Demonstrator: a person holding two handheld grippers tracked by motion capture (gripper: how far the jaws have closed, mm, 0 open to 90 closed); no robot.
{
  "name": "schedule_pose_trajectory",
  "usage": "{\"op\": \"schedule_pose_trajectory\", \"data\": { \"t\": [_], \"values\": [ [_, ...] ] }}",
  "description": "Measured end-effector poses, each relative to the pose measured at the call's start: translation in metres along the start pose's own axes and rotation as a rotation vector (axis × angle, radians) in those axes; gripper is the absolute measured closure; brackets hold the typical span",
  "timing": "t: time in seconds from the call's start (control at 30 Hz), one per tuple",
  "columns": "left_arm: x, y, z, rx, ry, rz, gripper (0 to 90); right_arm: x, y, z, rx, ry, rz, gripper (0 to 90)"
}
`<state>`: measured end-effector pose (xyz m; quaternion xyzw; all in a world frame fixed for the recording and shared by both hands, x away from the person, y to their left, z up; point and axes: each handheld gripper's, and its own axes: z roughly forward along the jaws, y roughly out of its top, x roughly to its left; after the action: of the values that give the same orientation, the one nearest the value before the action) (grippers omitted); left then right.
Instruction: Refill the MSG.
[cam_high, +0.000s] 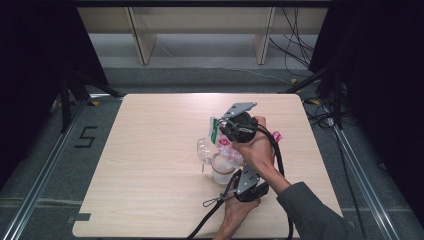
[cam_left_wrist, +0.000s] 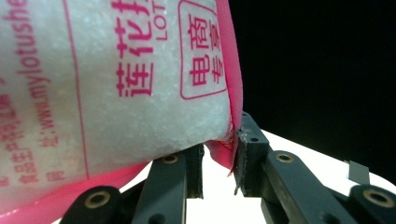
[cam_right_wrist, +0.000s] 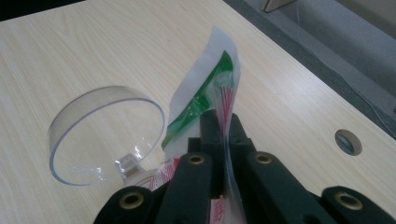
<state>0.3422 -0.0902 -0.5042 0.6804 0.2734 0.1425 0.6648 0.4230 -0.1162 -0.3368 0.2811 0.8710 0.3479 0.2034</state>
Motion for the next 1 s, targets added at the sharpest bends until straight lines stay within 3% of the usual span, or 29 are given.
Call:
{"op": "schedule_pose_trajectory", "data": {
  "t": [0.03,0.2,0.23,0.27,0.5,0.73,0.83,1.0],
  "values": [
    [0.0005,0.0004,-0.0004,-0.003,0.003,0.001,75.3,0.0020,0.0004,-0.0009,0.004,-0.008,0.023,90.0],
    [-0.0003,0.0002,0.0006,-0.004,0.006,0.001,75.3,0.0033,0.0008,0.0008,0.015,-0.006,0.014,90.0],
    [0.0005,0.0004,0.0005,-0.003,0.002,0.000,75.4,0.0017,0.0013,0.0005,-0.002,-0.009,-0.026,90.0],
    [-0.0002,0.0003,0.0009,-0.004,-0.003,-0.006,75.5,0.0037,0.0006,0.0006,0.008,-0.013,0.009,90.0],
    [-0.0014,0.0012,0.0007,-0.008,-0.002,-0.006,75.4,0.0030,0.0013,0.0016,0.012,-0.014,-0.003,90.0],
    [-0.0010,0.0009,0.0003,-0.003,0.001,-0.002,75.4,0.0017,0.0006,0.0000,0.007,-0.010,0.026,90.0],
    [-0.0014,0.0001,0.0004,0.000,0.000,0.007,75.4,0.0000,0.0002,0.0005,0.007,-0.006,0.007,90.0],
    [-0.0019,0.0002,0.0008,-0.002,-0.003,0.003,75.4,0.0017,-0.0007,0.0005,0.000,-0.016,0.017,90.0]
  ]
}}
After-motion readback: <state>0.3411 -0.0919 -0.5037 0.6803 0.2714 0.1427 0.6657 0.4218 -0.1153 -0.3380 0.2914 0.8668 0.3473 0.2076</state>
